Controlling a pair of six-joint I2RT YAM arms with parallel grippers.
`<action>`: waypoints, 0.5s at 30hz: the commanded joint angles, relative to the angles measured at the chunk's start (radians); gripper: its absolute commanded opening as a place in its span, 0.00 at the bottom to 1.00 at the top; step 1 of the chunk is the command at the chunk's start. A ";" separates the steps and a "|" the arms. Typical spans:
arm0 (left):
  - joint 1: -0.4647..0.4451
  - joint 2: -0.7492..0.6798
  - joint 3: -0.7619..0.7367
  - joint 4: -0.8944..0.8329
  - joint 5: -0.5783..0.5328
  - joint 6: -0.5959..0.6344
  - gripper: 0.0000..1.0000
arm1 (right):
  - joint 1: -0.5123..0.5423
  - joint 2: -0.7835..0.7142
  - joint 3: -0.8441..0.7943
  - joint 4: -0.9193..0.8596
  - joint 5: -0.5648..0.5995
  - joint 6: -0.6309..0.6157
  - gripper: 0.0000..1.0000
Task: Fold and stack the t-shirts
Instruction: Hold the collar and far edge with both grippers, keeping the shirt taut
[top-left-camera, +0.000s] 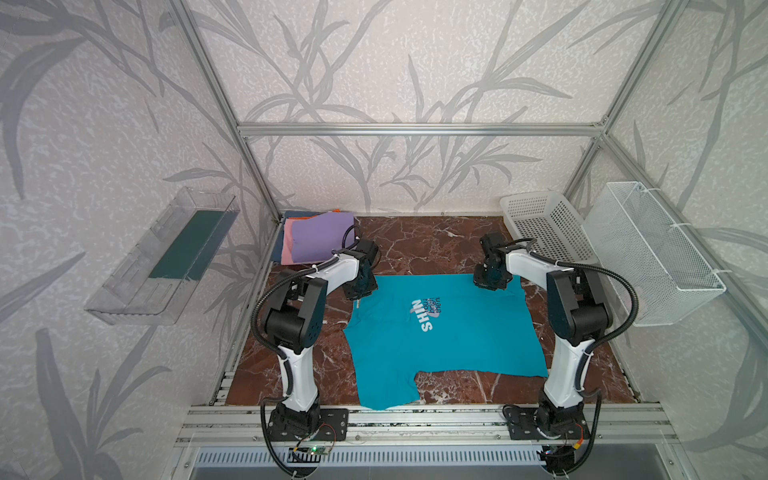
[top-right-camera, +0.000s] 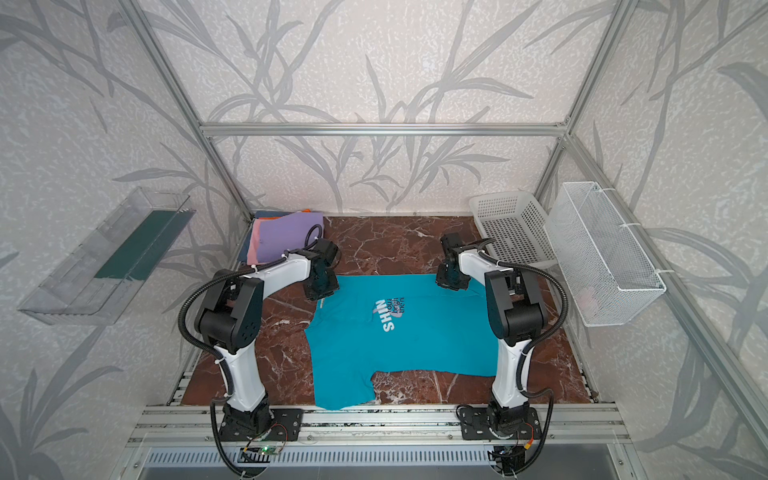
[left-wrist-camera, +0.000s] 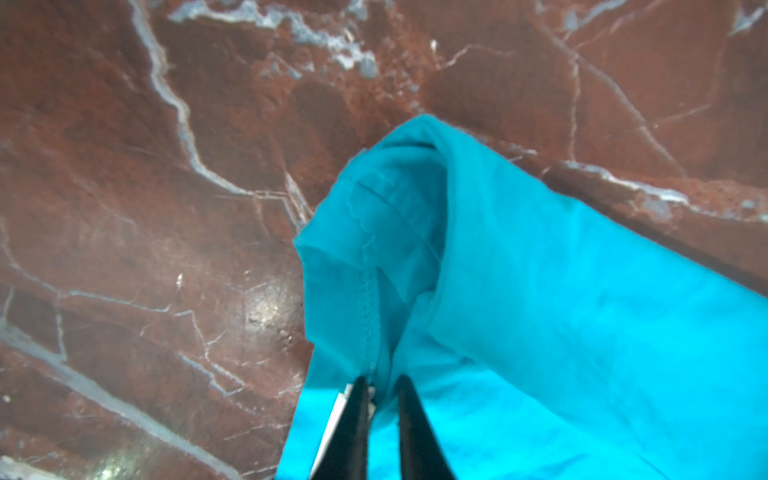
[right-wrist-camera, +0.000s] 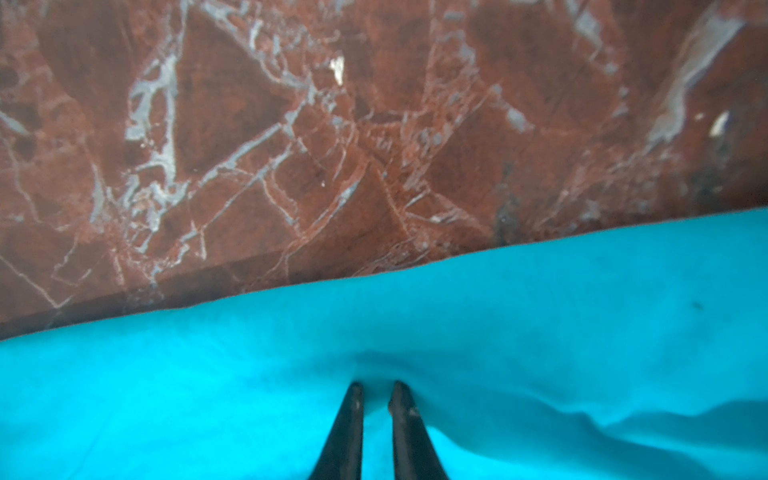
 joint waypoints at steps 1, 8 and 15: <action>-0.005 -0.020 0.036 -0.019 -0.010 -0.004 0.06 | 0.004 0.038 -0.008 -0.057 0.001 -0.007 0.16; -0.009 -0.047 0.018 -0.043 -0.002 -0.004 0.06 | 0.004 0.038 -0.004 -0.058 0.002 -0.007 0.16; -0.011 -0.084 -0.025 -0.057 0.004 -0.012 0.04 | 0.004 0.042 0.001 -0.063 0.000 -0.008 0.16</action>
